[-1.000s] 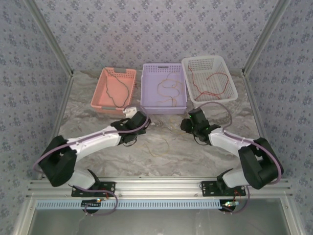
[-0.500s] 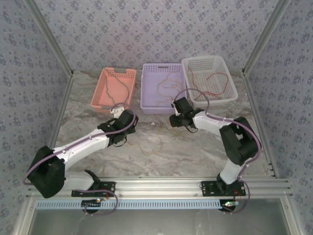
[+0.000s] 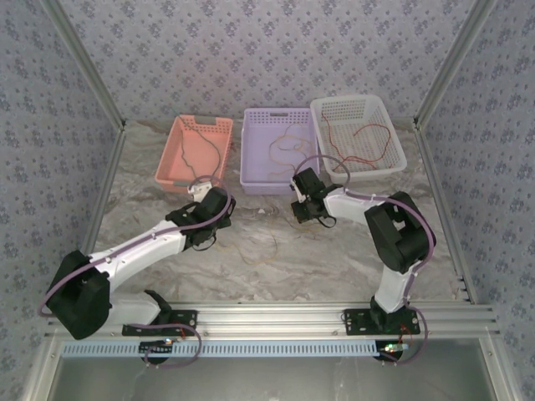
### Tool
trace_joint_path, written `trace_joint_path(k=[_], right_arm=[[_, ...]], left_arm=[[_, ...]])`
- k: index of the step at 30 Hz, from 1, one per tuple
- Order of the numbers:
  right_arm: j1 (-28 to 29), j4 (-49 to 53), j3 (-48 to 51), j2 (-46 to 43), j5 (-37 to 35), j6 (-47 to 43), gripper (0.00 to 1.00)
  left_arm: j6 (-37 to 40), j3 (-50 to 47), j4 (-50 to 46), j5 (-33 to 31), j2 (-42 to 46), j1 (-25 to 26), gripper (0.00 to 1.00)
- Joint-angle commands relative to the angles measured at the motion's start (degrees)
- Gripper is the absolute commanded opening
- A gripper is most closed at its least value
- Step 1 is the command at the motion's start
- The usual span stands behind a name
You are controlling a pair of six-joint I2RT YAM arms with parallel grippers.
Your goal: Untangle the cables
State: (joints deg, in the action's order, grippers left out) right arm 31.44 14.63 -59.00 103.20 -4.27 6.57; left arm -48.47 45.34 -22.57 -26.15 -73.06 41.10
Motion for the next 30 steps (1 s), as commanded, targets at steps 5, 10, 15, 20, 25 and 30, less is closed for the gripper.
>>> trace_joint_path(k=[5,10,15,20,25,30], right_arm=[[1.4,1.2,4.6,-12.3,-0.6,-0.7,0.00],[0.4,11.9,7.8,-26.7,10.7,-2.1,0.00],[2.3,18.0,6.0,-32.4,10.1,2.0,0.00],[-1.9,14.5,5.7,-44.4,14.5,6.6,0.00],[-15.0,18.4,-5.5,-44.4,32.6,7.4,0.00],[-16.0,27.6,-14.4,-42.1,26.9,6.2,0.00]], left_arm=[[0.2,-1.8,-1.4,5.6,4.4,-8.8,0.00],[3.5,-1.8,-0.7,14.8,7.5,-23.3,0.00],[6.8,4.5,-2.9,21.9,8.1,-35.7,0.00],[9.6,10.8,-6.9,22.5,8.7,-41.1,0.00],[11.2,11.6,-8.0,22.3,8.3,-42.8,0.00],[11.9,13.7,-8.8,21.0,7.9,-47.2,0.00]])
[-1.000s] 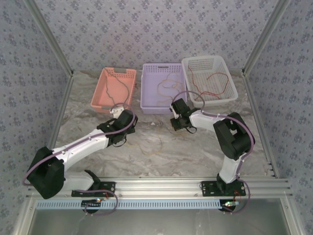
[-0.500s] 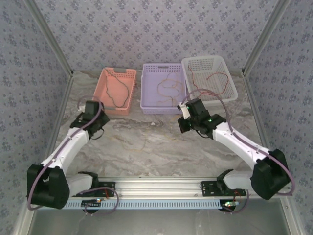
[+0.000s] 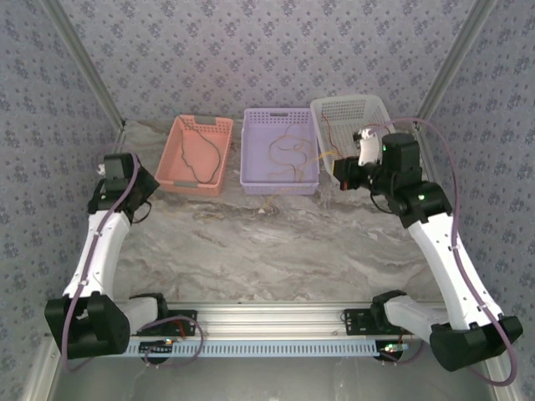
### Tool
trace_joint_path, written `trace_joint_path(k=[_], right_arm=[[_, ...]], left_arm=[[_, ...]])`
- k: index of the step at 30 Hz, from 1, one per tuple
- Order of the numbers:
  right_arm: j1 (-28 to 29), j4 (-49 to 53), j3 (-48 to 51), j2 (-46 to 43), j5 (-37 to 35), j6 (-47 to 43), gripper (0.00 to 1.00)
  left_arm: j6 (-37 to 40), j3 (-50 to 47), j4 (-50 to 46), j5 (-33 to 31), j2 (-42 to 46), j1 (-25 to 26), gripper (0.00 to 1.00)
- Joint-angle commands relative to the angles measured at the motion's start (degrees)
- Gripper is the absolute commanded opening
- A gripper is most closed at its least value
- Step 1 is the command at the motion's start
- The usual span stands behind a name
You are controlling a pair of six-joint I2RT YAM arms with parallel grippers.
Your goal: Untangle the cables
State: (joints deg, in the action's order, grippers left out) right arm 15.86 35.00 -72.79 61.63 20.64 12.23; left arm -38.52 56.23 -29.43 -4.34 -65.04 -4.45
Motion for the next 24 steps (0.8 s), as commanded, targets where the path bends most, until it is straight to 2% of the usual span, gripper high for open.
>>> trace_joint_path(k=[1,3,6,8,9,12,17,19,24], right_arm=[[-1.0,5.5,0.2,-1.6,3.6,1.6,0.00],[-3.5,3.0,0.7,-2.4,9.0,3.2,0.00],[-8.5,-0.2,-0.5,-1.2,23.8,4.8,0.00],[-9.3,0.4,-2.7,0.4,30.9,3.3,0.00],[-8.6,2.8,-4.0,1.1,31.4,1.5,0.00],[-3.5,11.5,-6.5,2.5,22.1,-3.6,0.00],[10.2,18.4,-0.2,7.1,-5.8,-4.2,0.00],[14.2,20.4,2.7,11.2,-14.0,-4.1,0.00],[25.2,24.6,5.2,22.7,-25.6,-4.0,0.00]], left_arm=[[2.5,3.4,-2.2,-1.8,-0.6,-2.3,0.00],[3.4,4.5,-2.9,-2.8,-1.8,-3.3,0.00],[5.4,5.8,-3.8,-5.8,-3.7,-4.8,0.00],[5.6,5.7,-3.6,-7.5,-4.0,-7.1,0.00],[5.0,5.6,-3.9,-8.3,-3.9,-8.4,0.00],[2.5,5.1,-1.7,-8.6,-2.5,-10.7,0.00],[1.6,11.8,-1.3,-3.0,-5.3,-10.3,0.00],[1.7,14.3,-1.2,-1.2,-6.7,-9.5,0.00],[2.5,19.3,-0.8,1.7,-10.5,-7.2,0.00]])
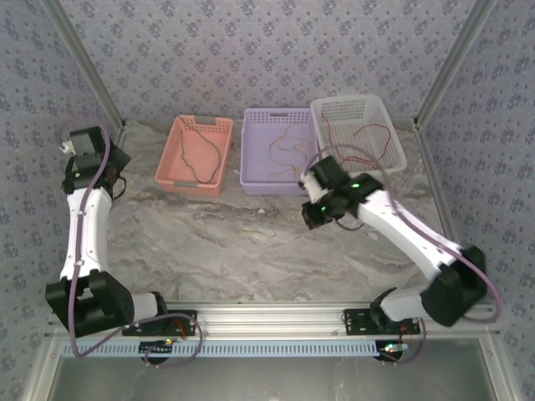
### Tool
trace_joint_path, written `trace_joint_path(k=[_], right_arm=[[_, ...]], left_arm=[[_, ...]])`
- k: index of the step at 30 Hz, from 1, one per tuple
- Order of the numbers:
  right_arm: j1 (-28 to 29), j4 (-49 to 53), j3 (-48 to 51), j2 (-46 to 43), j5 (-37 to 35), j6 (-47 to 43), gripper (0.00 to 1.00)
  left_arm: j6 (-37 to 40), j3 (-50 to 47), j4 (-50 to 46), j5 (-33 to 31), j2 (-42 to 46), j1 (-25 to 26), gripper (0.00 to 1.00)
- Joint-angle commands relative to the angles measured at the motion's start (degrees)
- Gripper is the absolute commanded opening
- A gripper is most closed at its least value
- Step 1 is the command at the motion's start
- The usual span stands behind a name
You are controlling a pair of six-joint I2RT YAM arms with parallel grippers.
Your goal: Untangle the cables
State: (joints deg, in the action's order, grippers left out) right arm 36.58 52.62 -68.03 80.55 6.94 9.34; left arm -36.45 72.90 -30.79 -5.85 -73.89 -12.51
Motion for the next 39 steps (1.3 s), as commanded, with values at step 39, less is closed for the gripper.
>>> trace_joint_path(k=[39], right_arm=[[-43.1,-43.8,-42.7,5.0,20.5,35.4,0.00]], left_arm=[[-25.4,-43.1,3.2,-1.5,33.9,18.6,0.00]])
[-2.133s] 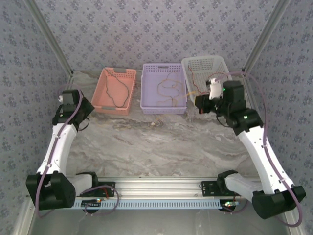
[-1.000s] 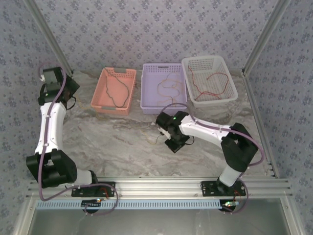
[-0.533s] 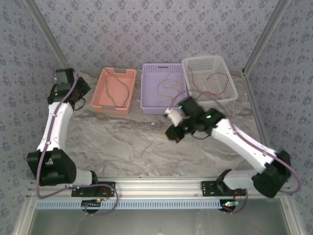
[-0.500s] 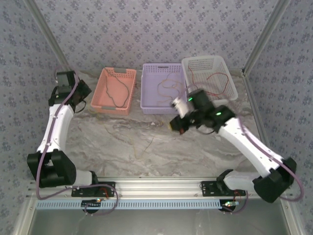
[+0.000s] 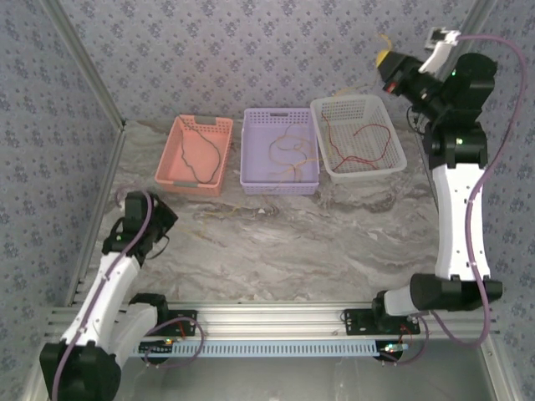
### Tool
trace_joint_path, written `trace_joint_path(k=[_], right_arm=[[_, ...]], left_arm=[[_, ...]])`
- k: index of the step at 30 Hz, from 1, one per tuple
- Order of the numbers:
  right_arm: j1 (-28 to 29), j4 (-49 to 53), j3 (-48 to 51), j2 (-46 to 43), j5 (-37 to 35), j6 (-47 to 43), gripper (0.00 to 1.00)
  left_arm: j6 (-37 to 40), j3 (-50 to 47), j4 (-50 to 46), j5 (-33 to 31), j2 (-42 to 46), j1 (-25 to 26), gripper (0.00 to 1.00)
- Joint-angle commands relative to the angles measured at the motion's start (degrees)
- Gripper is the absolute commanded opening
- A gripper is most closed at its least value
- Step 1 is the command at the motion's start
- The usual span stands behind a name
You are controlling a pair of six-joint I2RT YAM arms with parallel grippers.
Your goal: Untangle the cables
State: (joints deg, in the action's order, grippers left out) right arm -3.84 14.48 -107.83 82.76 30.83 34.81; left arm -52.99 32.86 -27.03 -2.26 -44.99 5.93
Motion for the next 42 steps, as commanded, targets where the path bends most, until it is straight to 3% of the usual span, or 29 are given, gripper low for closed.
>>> trace_joint_path(k=[1,4,7,11,16,19,26,30,38,42], right_arm=[[-3.3,-6.2,-4.0,3.8,-4.0,10.9,0.00],[-4.8,-9.5,-6.9,7.0,-4.9,14.4,0.00],[-5.7,-12.6,-9.1,10.0,-5.8,17.4,0.00],[-6.8,-16.8,-11.9,13.4,-6.6,21.0,0.00],[-5.7,-15.0,-23.5,21.0,-4.2,21.7,0.00],[-4.0,-13.3,-32.0,26.6,-1.5,21.1,0.00],[1.0,-15.1,-46.7,38.2,2.9,23.1,0.00],[2.9,-19.0,-48.9,41.7,2.5,25.2,0.00],[4.3,-27.2,-49.0,46.1,-0.1,28.1,0.00],[5.2,-28.9,-49.0,47.7,-2.0,26.9,0.00]], left_arm=[[-11.0,-4.5,-0.9,-6.3,7.1,0.1,0.00],[-17.9,-7.4,-2.5,-9.2,12.4,0.1,0.00],[-20.9,-6.4,-5.1,-10.9,11.8,0.1,0.00],[-20.3,-4.8,-6.2,-10.2,6.2,0.1,0.00],[-17.3,-4.9,-4.5,-7.3,4.3,0.6,0.00],[-15.0,-2.7,-1.6,-5.8,3.8,5.8,0.00],[-6.6,10.0,8.7,-11.7,-7.0,31.6,0.00],[-3.3,17.9,15.2,-11.8,-14.8,39.4,0.00],[1.8,32.8,19.9,-10.7,-26.0,40.5,0.00],[3.6,41.4,19.7,-7.7,-32.6,37.6,0.00]])
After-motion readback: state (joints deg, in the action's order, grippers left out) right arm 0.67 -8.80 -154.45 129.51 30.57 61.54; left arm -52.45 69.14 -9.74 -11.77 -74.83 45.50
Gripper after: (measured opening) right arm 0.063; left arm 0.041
